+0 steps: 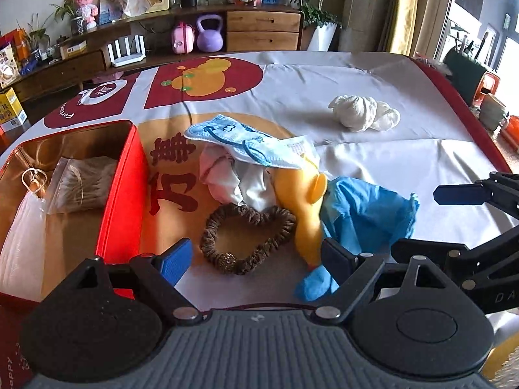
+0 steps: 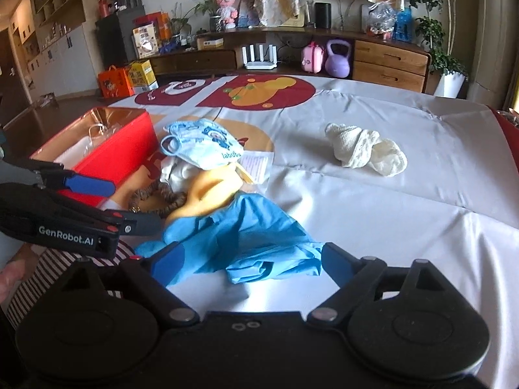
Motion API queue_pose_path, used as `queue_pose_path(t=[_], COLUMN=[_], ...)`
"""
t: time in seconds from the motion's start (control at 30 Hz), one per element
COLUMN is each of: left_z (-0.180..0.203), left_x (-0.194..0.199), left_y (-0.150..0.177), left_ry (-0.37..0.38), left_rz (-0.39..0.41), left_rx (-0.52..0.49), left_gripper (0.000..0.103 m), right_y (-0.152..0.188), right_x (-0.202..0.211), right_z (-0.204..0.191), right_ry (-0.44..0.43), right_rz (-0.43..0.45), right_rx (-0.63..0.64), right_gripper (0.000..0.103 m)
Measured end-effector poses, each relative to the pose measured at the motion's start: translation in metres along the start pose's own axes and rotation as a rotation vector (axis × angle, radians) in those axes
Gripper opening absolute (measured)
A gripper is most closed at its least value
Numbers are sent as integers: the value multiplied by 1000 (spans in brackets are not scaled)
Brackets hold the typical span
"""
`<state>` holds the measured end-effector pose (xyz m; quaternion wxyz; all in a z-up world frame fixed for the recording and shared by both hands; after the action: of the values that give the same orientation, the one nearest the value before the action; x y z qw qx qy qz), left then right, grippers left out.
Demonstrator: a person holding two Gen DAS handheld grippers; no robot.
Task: Organize soft objects
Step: 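Move both tools back toward the bracelet and blue gloves, then grasp the heart-shaped bead bracelet with the left tool while the right tool grasps the blue glove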
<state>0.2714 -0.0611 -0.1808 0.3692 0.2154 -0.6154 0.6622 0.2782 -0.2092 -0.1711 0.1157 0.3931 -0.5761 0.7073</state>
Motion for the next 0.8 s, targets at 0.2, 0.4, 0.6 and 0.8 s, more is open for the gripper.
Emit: queue_pose_path(t=[0.2, 0.4, 0.6, 0.8], left_z=[-10, -12, -14, -22], left_x=[-9, -14, -16, -17], left_y=[1, 0, 1, 4], left_ry=[-12, -4, 35, 67], left_rz=[2, 9, 22, 17], left_rx=[23, 16, 35, 83], left_gripper=[82, 80, 69, 52], right_y=[2, 1, 1, 4], right_x=[-11, -23, -36, -41], right_z=[1, 3, 1, 0], right_ry=[-4, 16, 25, 50], right_rz=[-15, -26, -42, -40], right_rx=[8, 20, 29, 44], right_gripper=[88, 87, 81, 65])
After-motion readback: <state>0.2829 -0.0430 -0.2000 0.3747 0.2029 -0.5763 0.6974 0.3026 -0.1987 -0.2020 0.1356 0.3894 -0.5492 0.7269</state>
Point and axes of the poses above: each gripper's, at about its wrist camera, not at the fingertips, and x roughly against the way its jaws point, z to its right, y to its underside, the point moved 7 cm from there along -x, roughly the way its jaws point, and after that the axes turned 9 degrees about y, right-handed, at the moved point
